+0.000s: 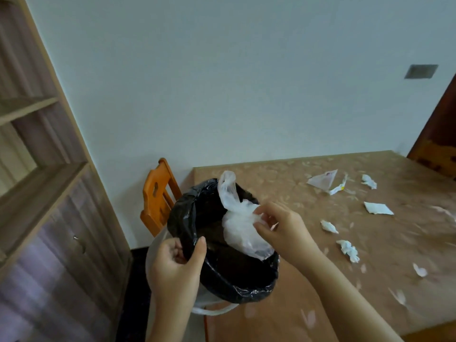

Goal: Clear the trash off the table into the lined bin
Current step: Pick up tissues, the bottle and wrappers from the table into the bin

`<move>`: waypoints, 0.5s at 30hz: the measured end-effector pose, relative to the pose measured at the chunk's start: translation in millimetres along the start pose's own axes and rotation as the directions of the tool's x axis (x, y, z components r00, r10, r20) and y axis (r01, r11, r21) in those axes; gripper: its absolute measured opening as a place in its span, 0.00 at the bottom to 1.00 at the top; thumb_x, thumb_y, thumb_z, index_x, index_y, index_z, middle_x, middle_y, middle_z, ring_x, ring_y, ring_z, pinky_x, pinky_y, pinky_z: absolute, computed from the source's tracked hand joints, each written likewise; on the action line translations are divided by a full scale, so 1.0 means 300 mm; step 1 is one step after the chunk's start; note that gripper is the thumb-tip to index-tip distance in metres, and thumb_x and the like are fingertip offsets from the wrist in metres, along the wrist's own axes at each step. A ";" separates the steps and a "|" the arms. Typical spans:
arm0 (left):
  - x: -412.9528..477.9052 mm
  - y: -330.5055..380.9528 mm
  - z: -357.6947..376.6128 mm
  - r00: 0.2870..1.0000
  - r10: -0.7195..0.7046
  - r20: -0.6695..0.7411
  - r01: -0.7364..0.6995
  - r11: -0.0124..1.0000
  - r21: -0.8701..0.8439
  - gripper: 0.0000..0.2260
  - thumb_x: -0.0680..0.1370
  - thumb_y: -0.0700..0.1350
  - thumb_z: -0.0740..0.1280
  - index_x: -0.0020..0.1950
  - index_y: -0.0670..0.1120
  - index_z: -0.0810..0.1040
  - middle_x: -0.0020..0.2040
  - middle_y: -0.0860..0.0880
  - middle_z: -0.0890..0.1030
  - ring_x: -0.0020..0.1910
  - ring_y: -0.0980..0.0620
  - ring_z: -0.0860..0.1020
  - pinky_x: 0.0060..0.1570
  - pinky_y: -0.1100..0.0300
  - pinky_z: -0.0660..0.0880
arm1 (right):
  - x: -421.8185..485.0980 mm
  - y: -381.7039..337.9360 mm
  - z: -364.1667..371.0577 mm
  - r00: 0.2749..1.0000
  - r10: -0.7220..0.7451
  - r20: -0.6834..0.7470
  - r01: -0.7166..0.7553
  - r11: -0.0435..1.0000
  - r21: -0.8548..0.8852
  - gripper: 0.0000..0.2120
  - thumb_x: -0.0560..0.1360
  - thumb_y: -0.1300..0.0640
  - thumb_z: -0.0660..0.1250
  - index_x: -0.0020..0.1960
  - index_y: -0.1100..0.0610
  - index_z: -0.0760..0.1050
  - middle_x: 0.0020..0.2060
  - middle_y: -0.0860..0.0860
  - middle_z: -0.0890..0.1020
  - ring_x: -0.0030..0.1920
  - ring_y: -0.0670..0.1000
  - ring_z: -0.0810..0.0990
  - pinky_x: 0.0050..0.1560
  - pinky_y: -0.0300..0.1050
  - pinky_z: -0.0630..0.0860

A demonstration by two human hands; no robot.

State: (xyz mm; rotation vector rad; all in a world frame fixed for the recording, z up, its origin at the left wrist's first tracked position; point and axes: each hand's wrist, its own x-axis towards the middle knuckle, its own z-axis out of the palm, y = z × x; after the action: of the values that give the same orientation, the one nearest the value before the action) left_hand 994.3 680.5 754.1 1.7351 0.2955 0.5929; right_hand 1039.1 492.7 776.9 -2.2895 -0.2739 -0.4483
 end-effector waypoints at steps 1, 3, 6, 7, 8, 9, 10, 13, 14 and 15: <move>0.006 -0.004 0.001 1.000 -0.006 0.015 0.006 1.000 -0.017 0.09 0.68 0.47 0.73 0.35 0.48 0.74 0.31 0.50 0.78 0.32 0.54 0.76 0.29 0.64 0.67 | 0.002 -0.010 0.023 0.999 0.011 0.031 -0.011 1.000 -0.002 0.07 0.70 0.62 0.67 0.46 0.54 0.76 0.36 0.46 0.75 0.34 0.42 0.73 0.36 0.27 0.69; 0.019 -0.015 0.006 0.999 -0.006 0.054 0.009 0.999 -0.049 0.09 0.68 0.47 0.73 0.36 0.46 0.74 0.32 0.49 0.79 0.32 0.53 0.77 0.29 0.64 0.67 | -0.002 -0.018 0.062 0.995 0.038 0.095 -0.037 0.999 -0.012 0.09 0.71 0.61 0.66 0.50 0.54 0.77 0.37 0.45 0.75 0.35 0.41 0.73 0.36 0.25 0.68; 0.035 -0.028 0.029 0.995 0.015 0.100 -0.008 0.998 -0.063 0.08 0.69 0.46 0.73 0.36 0.48 0.75 0.33 0.49 0.80 0.33 0.53 0.78 0.31 0.61 0.70 | -0.027 0.000 0.080 0.983 0.092 0.156 -0.092 0.996 -0.010 0.13 0.71 0.61 0.66 0.55 0.52 0.76 0.41 0.44 0.78 0.39 0.44 0.77 0.41 0.29 0.71; 0.039 -0.031 0.043 0.994 0.018 0.111 -0.012 0.998 -0.057 0.08 0.69 0.47 0.73 0.36 0.48 0.75 0.34 0.50 0.80 0.34 0.54 0.78 0.31 0.61 0.70 | -0.039 0.018 0.073 0.984 0.102 0.149 -0.101 0.995 -0.016 0.13 0.71 0.61 0.66 0.55 0.52 0.76 0.41 0.44 0.78 0.40 0.44 0.78 0.41 0.28 0.72; 0.043 -0.037 0.059 0.992 0.024 0.120 -0.018 0.999 -0.047 0.08 0.69 0.48 0.73 0.36 0.49 0.74 0.34 0.50 0.79 0.33 0.54 0.77 0.30 0.62 0.70 | -0.052 0.040 0.061 0.985 0.116 0.130 -0.113 0.993 -0.024 0.13 0.71 0.61 0.66 0.55 0.51 0.76 0.41 0.44 0.79 0.39 0.43 0.78 0.41 0.26 0.71; 0.046 -0.042 0.079 0.991 0.032 0.130 -0.028 0.999 -0.035 0.08 0.69 0.48 0.72 0.36 0.49 0.74 0.33 0.51 0.79 0.33 0.54 0.77 0.30 0.62 0.69 | -0.066 0.069 0.044 0.986 0.137 0.097 -0.135 0.990 -0.027 0.12 0.71 0.61 0.67 0.54 0.51 0.76 0.41 0.44 0.79 0.39 0.41 0.77 0.40 0.25 0.71; 0.049 -0.047 0.103 0.989 0.041 0.145 -0.038 0.999 -0.022 0.08 0.69 0.49 0.72 0.36 0.49 0.74 0.33 0.50 0.79 0.33 0.54 0.77 0.30 0.61 0.69 | -0.081 0.102 0.024 0.984 0.169 0.051 -0.168 0.986 -0.024 0.12 0.71 0.61 0.67 0.52 0.50 0.77 0.40 0.43 0.79 0.39 0.40 0.77 0.39 0.24 0.71; 0.065 -0.051 0.190 0.980 0.058 0.189 -0.060 0.998 0.003 0.09 0.69 0.51 0.72 0.35 0.48 0.74 0.32 0.49 0.79 0.33 0.50 0.78 0.32 0.56 0.73 | -0.122 0.223 -0.042 0.954 0.281 -0.101 -0.286 0.958 -0.029 0.09 0.70 0.61 0.67 0.47 0.50 0.77 0.38 0.42 0.79 0.40 0.36 0.76 0.39 0.24 0.70; 0.073 -0.050 0.224 0.978 0.071 0.198 -0.076 0.997 0.015 0.09 0.69 0.51 0.72 0.34 0.49 0.74 0.32 0.49 0.79 0.33 0.49 0.78 0.34 0.53 0.75 | -0.134 0.271 -0.065 0.937 0.317 -0.148 -0.325 0.945 -0.034 0.08 0.70 0.61 0.67 0.46 0.49 0.77 0.37 0.41 0.79 0.40 0.35 0.76 0.38 0.24 0.70; 0.082 -0.047 0.262 0.974 0.089 0.210 -0.096 0.995 0.026 0.10 0.69 0.51 0.71 0.33 0.48 0.75 0.31 0.48 0.79 0.33 0.49 0.78 0.35 0.51 0.76 | -0.145 0.322 -0.087 0.916 0.353 -0.193 -0.365 0.930 -0.034 0.08 0.70 0.61 0.67 0.46 0.49 0.77 0.36 0.40 0.79 0.40 0.36 0.76 0.37 0.25 0.70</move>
State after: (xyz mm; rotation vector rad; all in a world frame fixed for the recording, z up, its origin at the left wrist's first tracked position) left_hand 1058.7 630.9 734.2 1.8359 0.0786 0.4696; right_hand 1025.0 405.6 713.0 -2.2792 0.2579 -0.4778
